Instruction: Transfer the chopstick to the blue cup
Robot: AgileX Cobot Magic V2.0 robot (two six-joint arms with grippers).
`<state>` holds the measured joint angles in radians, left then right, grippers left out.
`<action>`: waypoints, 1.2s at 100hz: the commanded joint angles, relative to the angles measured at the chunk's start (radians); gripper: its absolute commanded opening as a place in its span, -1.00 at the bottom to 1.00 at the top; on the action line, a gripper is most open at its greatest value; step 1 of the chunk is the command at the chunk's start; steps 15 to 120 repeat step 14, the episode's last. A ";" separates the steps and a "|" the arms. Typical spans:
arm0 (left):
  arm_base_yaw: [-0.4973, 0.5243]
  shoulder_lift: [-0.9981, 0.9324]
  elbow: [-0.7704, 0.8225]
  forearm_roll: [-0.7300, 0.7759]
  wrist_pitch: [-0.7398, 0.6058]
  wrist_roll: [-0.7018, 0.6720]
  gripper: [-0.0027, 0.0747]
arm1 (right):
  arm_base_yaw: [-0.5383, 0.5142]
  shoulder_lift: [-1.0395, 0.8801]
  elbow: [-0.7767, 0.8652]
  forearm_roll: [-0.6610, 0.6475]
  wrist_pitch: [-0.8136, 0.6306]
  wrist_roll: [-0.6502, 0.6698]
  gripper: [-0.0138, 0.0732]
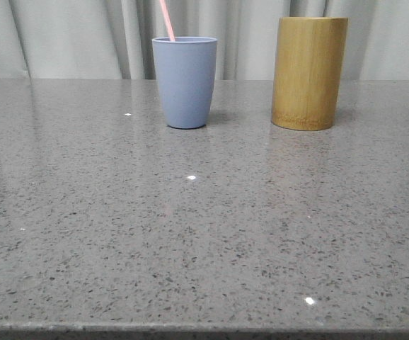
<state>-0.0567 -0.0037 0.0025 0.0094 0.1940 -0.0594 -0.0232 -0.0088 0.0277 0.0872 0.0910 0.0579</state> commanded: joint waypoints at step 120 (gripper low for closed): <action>0.003 -0.035 0.009 -0.009 -0.081 -0.010 -0.98 | -0.007 -0.023 0.001 -0.010 -0.078 0.002 -0.92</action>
